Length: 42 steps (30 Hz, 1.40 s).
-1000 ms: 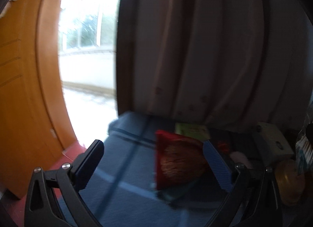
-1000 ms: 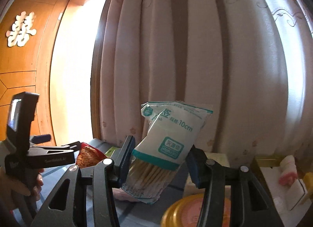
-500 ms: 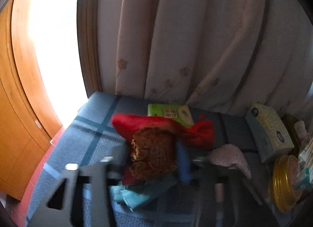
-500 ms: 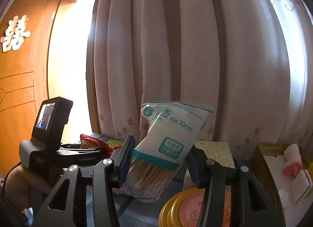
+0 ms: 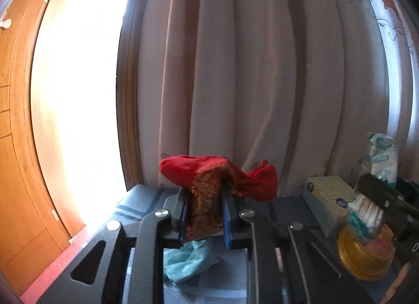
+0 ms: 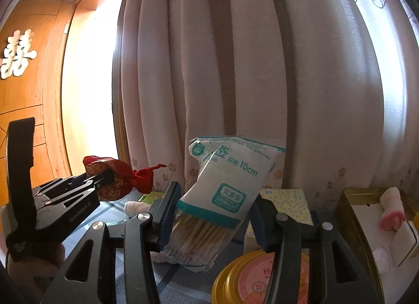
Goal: Organize soft objects
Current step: 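Carry the red pouch and swab bag toward the gold tray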
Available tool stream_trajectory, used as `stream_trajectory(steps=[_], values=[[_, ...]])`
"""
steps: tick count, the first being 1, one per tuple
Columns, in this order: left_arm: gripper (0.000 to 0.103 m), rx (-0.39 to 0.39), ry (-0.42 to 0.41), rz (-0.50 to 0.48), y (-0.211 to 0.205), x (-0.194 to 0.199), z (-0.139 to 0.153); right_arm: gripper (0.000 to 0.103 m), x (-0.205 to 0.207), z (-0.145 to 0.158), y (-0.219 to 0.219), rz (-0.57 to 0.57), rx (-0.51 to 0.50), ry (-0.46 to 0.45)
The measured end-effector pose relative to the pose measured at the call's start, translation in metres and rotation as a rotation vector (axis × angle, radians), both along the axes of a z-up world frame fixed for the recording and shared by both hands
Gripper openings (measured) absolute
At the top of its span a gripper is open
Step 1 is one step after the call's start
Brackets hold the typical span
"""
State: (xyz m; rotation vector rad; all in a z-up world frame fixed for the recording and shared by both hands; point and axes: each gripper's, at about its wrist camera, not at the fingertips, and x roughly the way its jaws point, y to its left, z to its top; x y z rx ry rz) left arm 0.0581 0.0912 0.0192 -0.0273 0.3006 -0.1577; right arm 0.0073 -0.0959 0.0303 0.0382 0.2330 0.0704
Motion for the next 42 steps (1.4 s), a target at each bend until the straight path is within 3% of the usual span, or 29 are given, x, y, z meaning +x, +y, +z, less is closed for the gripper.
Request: stream_trajectory(steps=[13,31,42], values=[[0.019,0.039,-0.012,0.123,-0.016,-0.014,-0.002,0.053,-0.007,-0.007,0.007,0.032,-0.071,-0.027],[0.019,0.048,-0.003,0.103,-0.039,-0.04,-0.004,0.053,-0.031,-0.01,-0.022,0.013,-0.104,-0.018],[0.019,0.045,-0.004,0.075,-0.062,-0.057,-0.004,0.053,-0.058,-0.007,-0.042,-0.039,-0.127,-0.079]])
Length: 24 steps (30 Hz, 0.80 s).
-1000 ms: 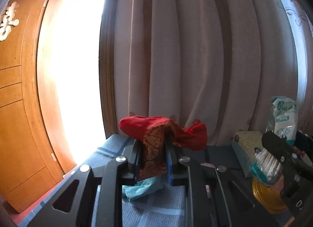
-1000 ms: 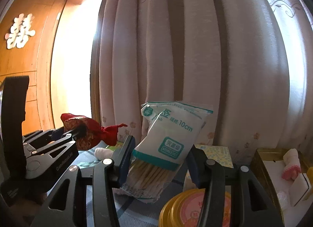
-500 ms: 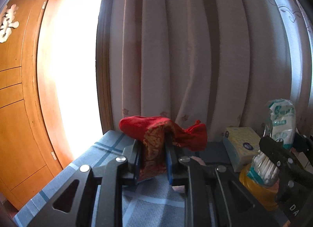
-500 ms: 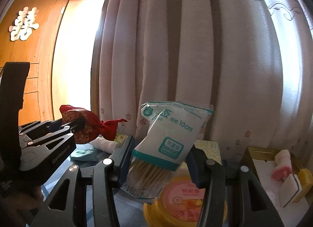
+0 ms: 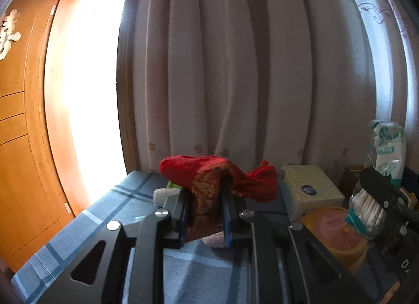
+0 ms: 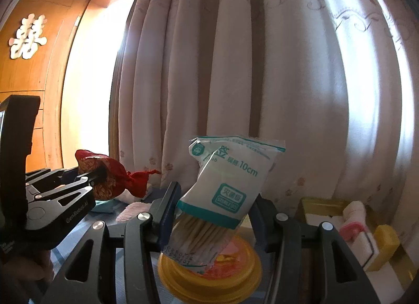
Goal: Organize soft objects
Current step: 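Carry the red pouch and swab bag toward the gold tray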
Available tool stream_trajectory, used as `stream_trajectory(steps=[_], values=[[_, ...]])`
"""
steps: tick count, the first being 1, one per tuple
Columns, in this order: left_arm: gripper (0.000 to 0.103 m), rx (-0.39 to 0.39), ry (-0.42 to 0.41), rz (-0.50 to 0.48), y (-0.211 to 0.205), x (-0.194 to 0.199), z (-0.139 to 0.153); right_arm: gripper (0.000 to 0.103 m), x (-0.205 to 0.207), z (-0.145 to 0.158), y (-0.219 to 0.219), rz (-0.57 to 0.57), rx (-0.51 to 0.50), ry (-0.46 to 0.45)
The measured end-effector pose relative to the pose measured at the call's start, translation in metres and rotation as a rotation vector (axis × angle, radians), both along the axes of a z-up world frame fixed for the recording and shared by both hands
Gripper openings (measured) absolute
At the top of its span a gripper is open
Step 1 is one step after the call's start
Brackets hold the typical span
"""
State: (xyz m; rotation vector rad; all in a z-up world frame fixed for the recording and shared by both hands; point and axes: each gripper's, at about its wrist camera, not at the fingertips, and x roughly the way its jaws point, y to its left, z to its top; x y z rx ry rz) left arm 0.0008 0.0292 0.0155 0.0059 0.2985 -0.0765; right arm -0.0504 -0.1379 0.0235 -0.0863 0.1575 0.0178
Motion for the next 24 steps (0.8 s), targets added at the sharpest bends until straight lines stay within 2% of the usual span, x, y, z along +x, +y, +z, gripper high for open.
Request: stream_trajectory(steps=[6,20,24], values=[[0.019,0.006,-0.003,-0.037,-0.019,-0.01,0.0,0.053,-0.017,0.002,-0.007,-0.025,-0.039,-0.04],[0.019,-0.021,-0.003,-0.1,-0.053,-0.025,-0.002,0.053,-0.044,-0.001,-0.074,-0.157,0.024,-0.058],[0.019,0.001,-0.027,-0.134,-0.069,-0.036,-0.002,0.053,-0.052,-0.001,-0.09,-0.192,0.013,-0.062]])
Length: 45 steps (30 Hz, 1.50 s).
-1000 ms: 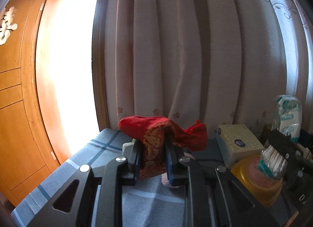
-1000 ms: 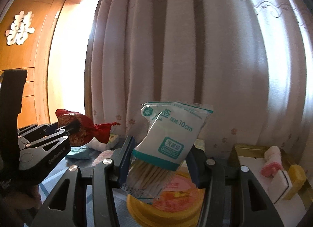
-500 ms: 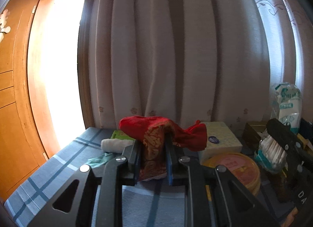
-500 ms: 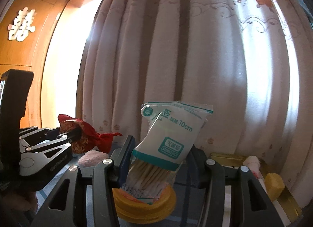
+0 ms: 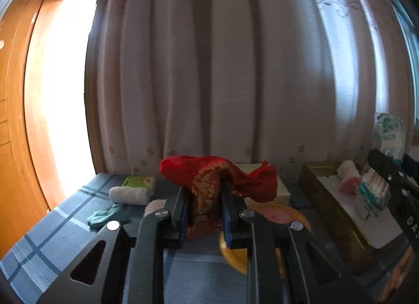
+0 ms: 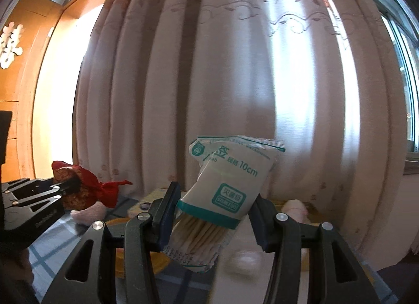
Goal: Organize soft objects
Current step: 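Carry the red pouch and swab bag toward the gold tray, then lower both items into the gold tray and open both tools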
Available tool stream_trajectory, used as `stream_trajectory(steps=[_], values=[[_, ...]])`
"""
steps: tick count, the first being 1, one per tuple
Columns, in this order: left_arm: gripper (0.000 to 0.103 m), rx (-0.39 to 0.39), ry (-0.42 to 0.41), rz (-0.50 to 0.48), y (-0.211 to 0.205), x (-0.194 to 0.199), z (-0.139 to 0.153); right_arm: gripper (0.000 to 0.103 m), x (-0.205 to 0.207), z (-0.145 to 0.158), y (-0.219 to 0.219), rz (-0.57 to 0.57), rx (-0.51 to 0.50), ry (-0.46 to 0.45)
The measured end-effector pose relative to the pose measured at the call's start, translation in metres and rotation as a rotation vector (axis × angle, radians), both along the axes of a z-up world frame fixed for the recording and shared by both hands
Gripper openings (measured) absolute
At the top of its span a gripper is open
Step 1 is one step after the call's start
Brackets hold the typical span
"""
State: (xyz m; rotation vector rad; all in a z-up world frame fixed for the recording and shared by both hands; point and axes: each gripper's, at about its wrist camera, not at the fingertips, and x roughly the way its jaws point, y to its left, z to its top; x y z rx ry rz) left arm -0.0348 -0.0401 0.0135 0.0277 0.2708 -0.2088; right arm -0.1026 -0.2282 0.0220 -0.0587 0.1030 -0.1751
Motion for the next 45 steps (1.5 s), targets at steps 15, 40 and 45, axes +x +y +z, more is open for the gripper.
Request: stream_trajectory(steps=[15,40,45], values=[[0.019,-0.015,-0.008,-0.159,-0.064,-0.019,0.002,0.053,-0.03,0.0,-0.075,-0.16,-0.008,-0.004],[0.024,0.052,0.054,-0.395,-0.187,-0.008,0.001,0.053,-0.005,-0.008,-0.139,-0.138,0.071,0.224],[0.048,0.049,0.061,-0.376,-0.189,-0.005,0.002,0.053,0.0,-0.007,-0.136,-0.106,0.053,0.245]])
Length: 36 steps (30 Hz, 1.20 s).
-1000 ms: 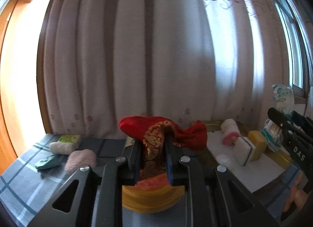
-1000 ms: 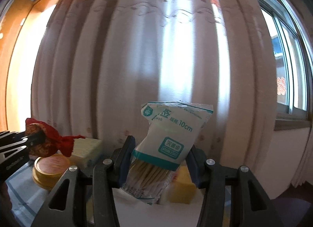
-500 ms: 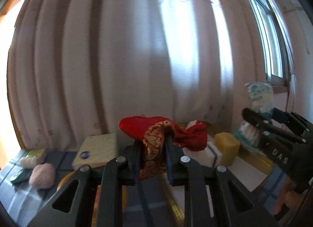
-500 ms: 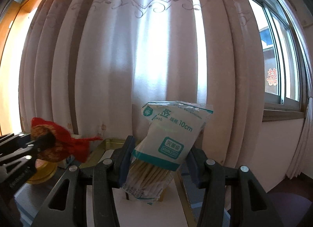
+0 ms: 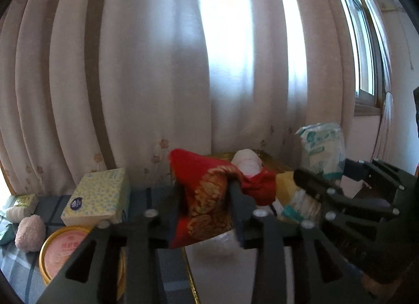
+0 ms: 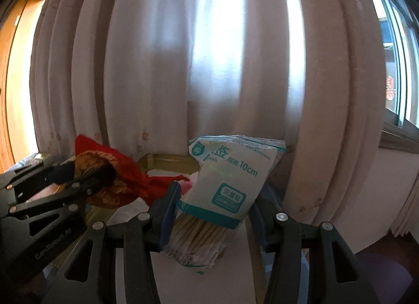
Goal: Organize soft objects
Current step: 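Lower both items into the gold tray and open both tools, then lift both tools out of the tray toward the remaining items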
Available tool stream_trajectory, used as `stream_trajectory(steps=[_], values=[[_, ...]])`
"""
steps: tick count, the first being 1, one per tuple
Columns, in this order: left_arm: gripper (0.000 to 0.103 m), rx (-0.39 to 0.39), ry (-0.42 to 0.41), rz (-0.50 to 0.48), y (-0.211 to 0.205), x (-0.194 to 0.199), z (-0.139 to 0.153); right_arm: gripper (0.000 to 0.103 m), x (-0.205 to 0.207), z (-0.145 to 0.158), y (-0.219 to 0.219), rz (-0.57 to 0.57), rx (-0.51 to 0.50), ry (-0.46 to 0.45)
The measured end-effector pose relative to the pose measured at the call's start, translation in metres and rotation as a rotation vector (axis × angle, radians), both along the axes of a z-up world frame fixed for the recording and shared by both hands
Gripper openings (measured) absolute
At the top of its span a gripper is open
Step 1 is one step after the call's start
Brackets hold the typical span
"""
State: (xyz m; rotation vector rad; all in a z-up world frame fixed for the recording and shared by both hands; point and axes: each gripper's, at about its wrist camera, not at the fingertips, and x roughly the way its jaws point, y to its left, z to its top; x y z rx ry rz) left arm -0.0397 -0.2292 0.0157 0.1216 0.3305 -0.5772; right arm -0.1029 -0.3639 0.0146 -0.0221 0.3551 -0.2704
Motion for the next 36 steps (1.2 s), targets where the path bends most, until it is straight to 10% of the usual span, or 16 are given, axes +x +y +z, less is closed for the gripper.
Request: stream_trajectory(steps=[4,8,21,36], values=[[0.066,-0.027,0.002,0.053,0.008,0.003,0.0,0.054,0.004,0.001,0.001,0.049,0.001,0.023],[0.103,-0.13,-0.034,0.159,0.034,-0.001,0.006,0.081,-0.007,0.004,-0.008,0.068,0.056,-0.022],[0.103,-0.197,-0.007,0.247,0.061,0.003,0.005,0.089,-0.054,0.022,0.014,-0.088,-0.12,-0.243],[0.103,-0.181,0.024,0.293,0.067,0.007,-0.001,0.089,-0.07,0.021,-0.026,-0.328,0.097,-0.312]])
